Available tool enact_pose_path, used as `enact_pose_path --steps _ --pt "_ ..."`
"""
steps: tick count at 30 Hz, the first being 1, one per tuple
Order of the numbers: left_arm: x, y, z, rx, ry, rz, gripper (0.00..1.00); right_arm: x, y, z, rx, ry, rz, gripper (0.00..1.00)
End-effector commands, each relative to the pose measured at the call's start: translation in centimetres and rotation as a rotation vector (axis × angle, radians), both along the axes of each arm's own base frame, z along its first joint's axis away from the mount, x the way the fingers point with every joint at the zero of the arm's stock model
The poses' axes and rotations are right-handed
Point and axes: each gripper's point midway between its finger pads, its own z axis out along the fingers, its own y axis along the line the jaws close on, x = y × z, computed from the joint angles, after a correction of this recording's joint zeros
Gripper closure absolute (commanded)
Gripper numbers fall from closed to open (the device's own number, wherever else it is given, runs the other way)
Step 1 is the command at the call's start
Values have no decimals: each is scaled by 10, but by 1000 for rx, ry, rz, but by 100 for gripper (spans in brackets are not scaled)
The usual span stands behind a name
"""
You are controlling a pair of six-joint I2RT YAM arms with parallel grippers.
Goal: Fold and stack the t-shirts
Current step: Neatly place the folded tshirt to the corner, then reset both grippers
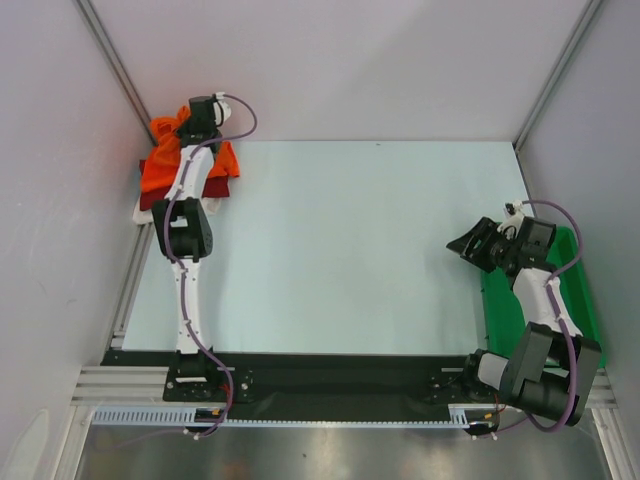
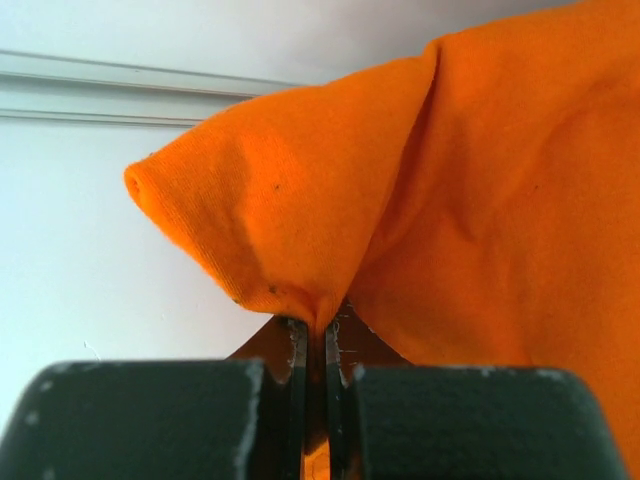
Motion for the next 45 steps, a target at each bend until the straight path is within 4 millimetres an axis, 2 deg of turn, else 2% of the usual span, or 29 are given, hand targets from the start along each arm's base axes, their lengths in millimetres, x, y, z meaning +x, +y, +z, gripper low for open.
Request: enact_pose_path --steps 1,5,8,12,13,14,16,18,19,21,24,25,26,28,29,30,31,32,34,35,36,37,38,39,40,42,43,44,45 --pt "-1 21 44 11 -132 62 100 -2 -4 5 -14 -28 -9 38" --pt "-8 37 39 15 -118 101 99 -5 -4 2 -7 -20 -16 38" --pt "-10 47 49 38 -148 122 93 -6 -4 0 0 -18 -17 38" --pt "-13 61 60 67 -188 158 93 -4 -4 1 -2 -22 -17 38" --pt "-14 64 63 69 -198 166 89 -4 -5 1 -1 -22 -17 38" --pt "-15 68 62 70 -191 171 80 -4 -5 1 -2 -24 -16 38" --pt "-18 69 62 85 -184 177 54 -4 -5 2 -1 -25 -18 38" --pt "-18 68 65 97 -187 184 33 -6 -5 0 1 -20 -22 38" --pt "-18 63 66 101 -186 181 9 -7 -6 1 1 -23 -23 38" --pt "-16 43 74 88 -223 165 1 -8 -6 1 4 -26 -24 38" --pt "-16 -4 90 -22 -286 106 0 -8 -7 3 3 -33 -27 38" --pt "-20 -8 91 -48 -279 101 0 -6 -8 7 0 -47 -24 38" --pt "-19 -51 103 -82 -292 25 0 -6 -8 10 -8 -59 -17 37" --pt "-26 -84 111 -156 -316 -22 0 -1 -11 21 -32 -97 -12 34" --pt "-34 -115 122 -211 -319 -98 0 2 -11 26 -43 -115 -2 29" --pt "-41 -131 123 -275 -332 -110 0 6 -12 30 -57 -132 1 24" --pt "-49 -146 119 -315 -304 -130 0 9 -12 34 -74 -144 5 2" --pt "-60 -173 129 -377 -300 -191 0 16 -17 40 -104 -163 -9 0" --pt "-81 -206 114 -502 -235 -209 0 28 -18 52 -152 -191 -16 0" --pt "-94 -215 125 -555 -242 -220 0 32 -17 57 -173 -207 -13 0" --pt "-107 -232 117 -673 -204 -229 0 36 -17 62 -210 -227 -12 0" --pt "-118 -241 105 -722 -164 -232 0 41 -15 64 -258 -238 -22 0" --pt "-133 -244 120 -773 -186 -241 0 45 -16 72 -288 -270 -23 0" --pt "-142 -254 119 -852 -185 -242 0 47 -15 74 -321 -287 -19 0" --pt "-157 -254 120 -881 -181 -248 0 51 -25 73 -375 -278 -77 0" --pt "-169 -258 124 -948 -200 -242 0 52 -27 73 -437 -273 -116 0" --pt "-177 -258 116 -961 -182 -236 0 52 -45 70 -507 -239 -206 0" --pt "-184 -259 130 -981 -214 -263 0 49 -48 67 -545 -214 -219 0" --pt "-188 -262 135 -993 -227 -296 0 47 -56 72 -588 -207 -251 0"
